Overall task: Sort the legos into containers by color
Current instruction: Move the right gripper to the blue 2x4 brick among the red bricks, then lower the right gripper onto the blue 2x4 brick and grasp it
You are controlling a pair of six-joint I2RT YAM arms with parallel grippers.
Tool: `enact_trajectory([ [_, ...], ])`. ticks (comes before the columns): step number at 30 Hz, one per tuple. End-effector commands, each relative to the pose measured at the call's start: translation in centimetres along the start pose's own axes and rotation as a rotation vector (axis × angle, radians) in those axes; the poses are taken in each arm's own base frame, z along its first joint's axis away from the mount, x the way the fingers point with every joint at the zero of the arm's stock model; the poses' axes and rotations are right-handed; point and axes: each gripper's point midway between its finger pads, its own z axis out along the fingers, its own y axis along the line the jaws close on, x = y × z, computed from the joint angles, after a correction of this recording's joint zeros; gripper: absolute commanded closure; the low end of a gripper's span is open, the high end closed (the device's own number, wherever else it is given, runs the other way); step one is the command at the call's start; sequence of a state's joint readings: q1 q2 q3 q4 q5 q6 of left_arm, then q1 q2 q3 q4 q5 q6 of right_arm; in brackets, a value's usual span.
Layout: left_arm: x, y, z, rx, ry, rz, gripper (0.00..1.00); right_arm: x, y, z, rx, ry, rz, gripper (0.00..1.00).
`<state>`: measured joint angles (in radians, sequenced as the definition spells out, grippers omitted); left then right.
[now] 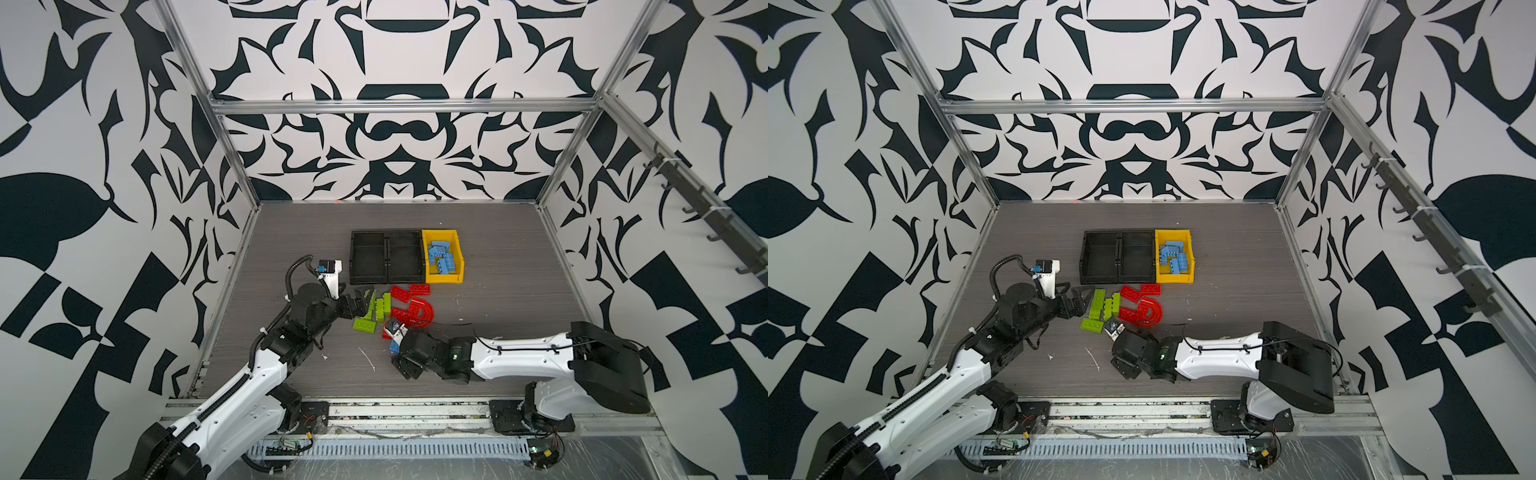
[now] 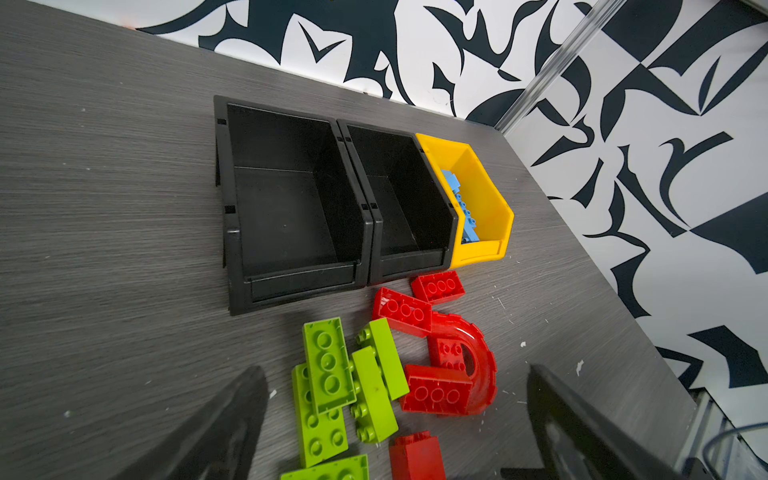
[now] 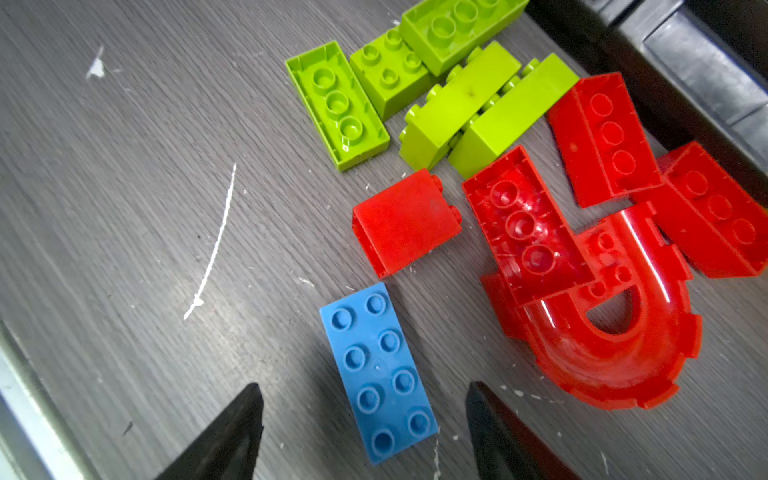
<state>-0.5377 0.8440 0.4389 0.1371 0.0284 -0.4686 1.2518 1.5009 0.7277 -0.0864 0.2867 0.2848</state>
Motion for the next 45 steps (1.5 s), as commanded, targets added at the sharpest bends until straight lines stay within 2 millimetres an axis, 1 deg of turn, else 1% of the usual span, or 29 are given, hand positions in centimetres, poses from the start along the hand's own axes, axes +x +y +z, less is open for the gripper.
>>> enact_trajectory([
  [1,-0.2,-0.3,-0.2,0.019,-0.012,-0.005,0.00,-1.9,-0.5,-0.3,0.046,-0.028,-0.058,0.18],
  [6,-0.3,-0.4,-0.4,0.024,-0.016,-0.004,0.00,-2.4,-0.7,-0.1,0.058,-0.046,-0.104,0.16],
  [9,-0.3,-0.5,-0.4,0.027,-0.018,-0.004,0.00,-2.4,-0.8,0.3,0.019,-0.037,-0.089,0.15],
  [12,-0.3,-0.5,-0.5,0.032,-0.017,-0.003,0.00,-2.1,-1.2,1.0,-0.006,-0.009,-0.069,0.15],
  [15,-0.3,-0.6,-0.5,0.037,-0.018,-0.004,0.00,-1.6,-1.1,1.8,-0.069,0.015,-0.040,0.16],
  [18,-0.3,-0.6,-0.5,0.037,-0.016,-0.003,0.00,-1.4,-1.8,2.6,-0.074,0.029,-0.018,0.16],
  [21,-0.2,-0.7,-0.4,0.039,-0.014,-0.003,0.00,-1.2,-1.7,3.2,-0.107,0.043,0.003,0.18],
  [25,-0.2,-0.7,-0.3,0.042,-0.009,-0.004,0.00,-0.8,-1.8,3.7,-0.099,0.055,0.004,0.21],
  [28,-0.1,-0.6,-0.3,0.040,-0.007,-0.004,0.00,-0.5,-2.2,3.9,-0.073,0.054,0.016,0.25],
  [33,-0.2,-0.9,-0.4,0.050,-0.005,0.000,0.00,-0.6,-3.0,3.7,-0.033,0.019,0.049,0.38],
  [35,-0.2,-1.0,-0.4,0.054,-0.006,0.001,0.00,-0.8,-3.4,3.3,-0.021,0.006,0.060,0.47],
  [36,-0.2,-1.0,-0.4,0.054,-0.006,0.003,0.00,-0.8,-3.5,3.1,-0.019,0.000,0.065,0.49],
  [42,-0.2,-1.0,-0.4,0.056,-0.005,0.003,0.00,-1.1,-4.4,1.7,-0.004,-0.043,0.101,0.61],
  [43,-0.1,-1.0,-0.4,0.058,-0.002,0.003,0.00,-1.3,-5.3,1.4,0.037,-0.059,0.114,0.63],
  [45,-0.1,-1.0,-0.3,0.058,0.001,0.002,0.00,-1.7,-5.9,0.6,0.041,-0.083,0.132,0.65],
])
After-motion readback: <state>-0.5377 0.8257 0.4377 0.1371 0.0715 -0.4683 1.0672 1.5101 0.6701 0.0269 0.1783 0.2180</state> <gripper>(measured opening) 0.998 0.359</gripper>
